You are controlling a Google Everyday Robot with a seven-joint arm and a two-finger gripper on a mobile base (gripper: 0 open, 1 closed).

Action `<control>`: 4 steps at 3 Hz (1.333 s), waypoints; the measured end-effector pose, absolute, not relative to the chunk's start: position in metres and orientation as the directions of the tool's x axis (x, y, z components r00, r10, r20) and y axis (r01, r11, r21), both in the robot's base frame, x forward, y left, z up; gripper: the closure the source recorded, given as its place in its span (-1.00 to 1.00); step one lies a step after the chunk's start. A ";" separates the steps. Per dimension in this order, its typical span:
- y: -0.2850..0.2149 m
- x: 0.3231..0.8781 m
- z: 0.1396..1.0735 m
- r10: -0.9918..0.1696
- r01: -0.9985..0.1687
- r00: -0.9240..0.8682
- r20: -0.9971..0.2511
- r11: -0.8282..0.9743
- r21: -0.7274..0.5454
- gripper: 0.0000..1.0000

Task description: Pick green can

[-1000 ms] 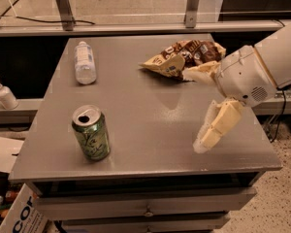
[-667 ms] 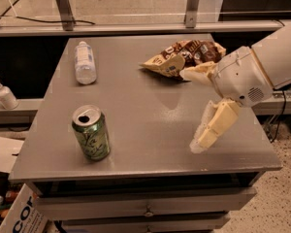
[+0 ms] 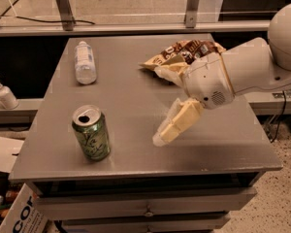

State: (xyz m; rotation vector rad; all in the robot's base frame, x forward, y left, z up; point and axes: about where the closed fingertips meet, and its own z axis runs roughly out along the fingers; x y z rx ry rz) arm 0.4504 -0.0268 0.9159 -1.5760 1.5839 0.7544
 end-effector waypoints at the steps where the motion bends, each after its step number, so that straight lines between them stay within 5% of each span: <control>1: 0.006 0.459 0.922 -0.448 -0.992 0.069 -0.891 0.061 -0.107 -1.00; 4: 0.089 0.447 0.916 -0.254 -1.000 0.024 -0.967 -0.024 -0.018 -1.00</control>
Offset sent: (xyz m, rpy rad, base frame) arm 0.0086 0.0957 0.0174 0.3136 0.0217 0.0874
